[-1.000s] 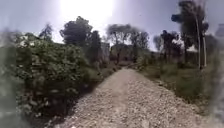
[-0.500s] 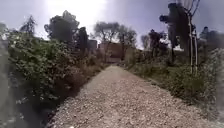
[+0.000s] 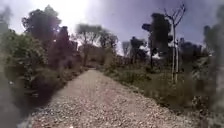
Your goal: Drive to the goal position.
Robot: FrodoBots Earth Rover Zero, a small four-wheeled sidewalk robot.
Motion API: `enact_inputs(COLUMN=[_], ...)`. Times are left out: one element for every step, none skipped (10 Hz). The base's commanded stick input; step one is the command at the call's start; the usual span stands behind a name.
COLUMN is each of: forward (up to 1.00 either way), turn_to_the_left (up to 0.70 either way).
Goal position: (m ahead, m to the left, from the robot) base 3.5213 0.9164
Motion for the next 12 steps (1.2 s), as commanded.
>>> enact_inputs(forward=[0.70, 0.70, 0.70, 0.70, 0.70, 0.70, 0.70, 0.70, 0.70, 0.70, 0.70, 0.70], turn_to_the_left=[0.00, 0.00, 0.00, 0.00, 0.04, 0.12, 0.20, 0.28, 0.35, 0.35, 0.35, 0.35])
